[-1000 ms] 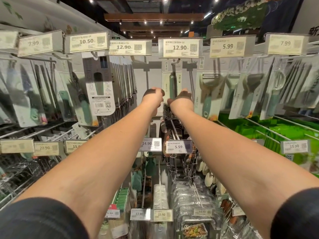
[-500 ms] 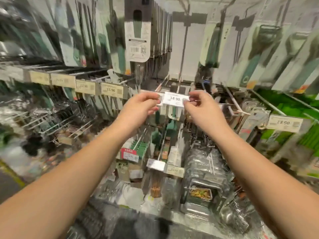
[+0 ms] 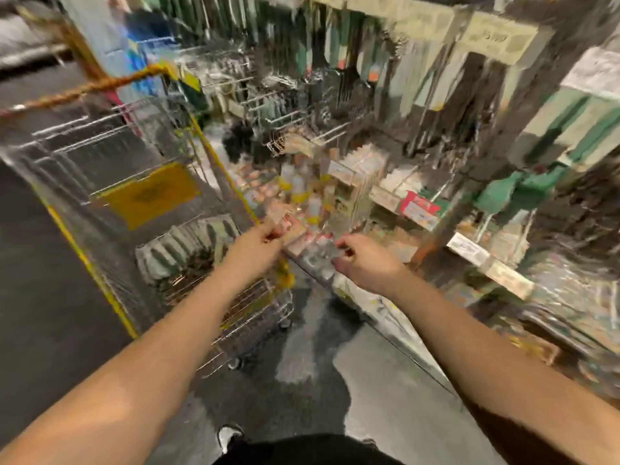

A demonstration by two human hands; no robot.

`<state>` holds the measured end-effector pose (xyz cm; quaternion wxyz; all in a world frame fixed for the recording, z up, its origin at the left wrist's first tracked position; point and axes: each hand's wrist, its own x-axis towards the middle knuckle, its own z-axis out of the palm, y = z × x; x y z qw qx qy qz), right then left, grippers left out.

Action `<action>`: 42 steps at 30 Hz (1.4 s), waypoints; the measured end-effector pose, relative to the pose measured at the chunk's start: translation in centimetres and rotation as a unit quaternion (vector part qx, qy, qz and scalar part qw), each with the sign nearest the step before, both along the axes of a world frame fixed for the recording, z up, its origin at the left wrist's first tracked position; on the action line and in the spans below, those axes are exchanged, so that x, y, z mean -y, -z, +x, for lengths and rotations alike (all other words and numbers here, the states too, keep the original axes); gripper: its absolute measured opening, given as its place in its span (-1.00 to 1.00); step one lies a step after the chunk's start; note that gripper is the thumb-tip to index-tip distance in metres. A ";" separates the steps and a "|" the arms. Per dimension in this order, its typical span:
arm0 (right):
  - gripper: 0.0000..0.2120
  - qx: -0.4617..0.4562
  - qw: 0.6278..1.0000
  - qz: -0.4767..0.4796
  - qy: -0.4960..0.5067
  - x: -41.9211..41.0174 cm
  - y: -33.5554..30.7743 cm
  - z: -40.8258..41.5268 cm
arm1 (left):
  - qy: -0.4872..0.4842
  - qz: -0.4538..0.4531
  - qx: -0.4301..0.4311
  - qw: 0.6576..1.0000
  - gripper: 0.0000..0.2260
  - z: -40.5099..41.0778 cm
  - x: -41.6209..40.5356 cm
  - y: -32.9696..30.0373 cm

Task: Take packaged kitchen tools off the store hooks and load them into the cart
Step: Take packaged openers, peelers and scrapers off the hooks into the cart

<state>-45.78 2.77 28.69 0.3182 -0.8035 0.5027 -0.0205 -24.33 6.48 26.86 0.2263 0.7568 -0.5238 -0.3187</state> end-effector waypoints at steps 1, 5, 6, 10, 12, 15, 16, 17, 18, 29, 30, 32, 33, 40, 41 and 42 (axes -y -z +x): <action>-0.75 -0.007 1.000 0.005 -0.008 -0.5 1.0 2.1 | -0.007 0.017 0.007 1.000 -0.80 1.9 -0.7 0.9; -0.90 -0.010 0.998 0.065 -0.018 -1.9 4.9 10.4 | -0.047 0.072 0.002 0.996 -0.81 9.4 -3.3 4.0; -0.91 -0.021 0.996 0.080 -0.034 -1.9 5.9 12.6 | -0.049 0.077 -0.006 0.996 -0.81 11.3 -3.7 5.1; -0.91 -0.024 0.991 0.122 -0.042 -1.8 9.5 19.6 | -0.030 0.117 -0.015 0.993 -0.80 17.9 -4.9 8.7; -0.86 -0.033 0.991 0.129 -0.023 -1.5 11.3 22.2 | -0.046 0.155 -0.014 0.987 -0.81 20.3 -4.7 10.4; -0.75 -0.065 0.986 0.153 -0.009 -0.6 14.3 25.1 | -0.065 0.188 -0.005 0.980 -0.76 22.9 -3.7 12.9; -0.75 -0.065 0.984 0.165 -0.001 -0.2 15.1 25.8 | -0.067 0.195 -0.004 0.979 -0.74 23.6 -3.1 13.7; -0.75 -0.068 0.982 0.175 0.005 0.3 15.9 26.5 | -0.070 0.206 -0.013 0.976 -0.73 24.1 -2.5 14.3; -0.75 -0.070 0.980 0.186 0.012 1.1 16.8 27.2 | -0.070 0.218 -0.018 0.973 -0.72 24.6 -1.7 15.0; -0.76 -0.089 0.946 0.299 0.088 13.3 30.8 37.0 | -0.238 0.266 -0.082 0.931 -0.87 31.7 9.9 26.3; -0.76 -0.092 0.940 0.314 0.097 14.1 32.3 37.8 | -0.251 0.264 -0.071 0.929 -0.91 32.3 10.7 27.5; -0.78 -0.096 0.931 0.333 0.112 15.6 35.1 39.2 | -0.248 0.285 -0.061 0.924 -0.90 33.4 12.3 29.9; -0.79 -0.096 0.931 0.332 0.118 16.4 36.2 40.0 | -0.239 0.298 -0.061 0.922 -0.87 33.8 13.0 31.0; -0.73 -0.005 0.924 0.297 0.243 23.4 41.0 45.2 | -0.180 0.330 -0.074 0.924 -0.78 32.5 16.3 37.9; -0.73 -0.005 0.924 0.297 0.241 24.1 41.4 45.6 | -0.192 0.337 -0.081 0.918 -0.77 32.0 16.1 39.0; -0.73 -0.005 0.925 0.296 0.239 24.5 41.9 46.1 | -0.202 0.347 -0.090 0.911 -0.76 31.5 16.0 39.8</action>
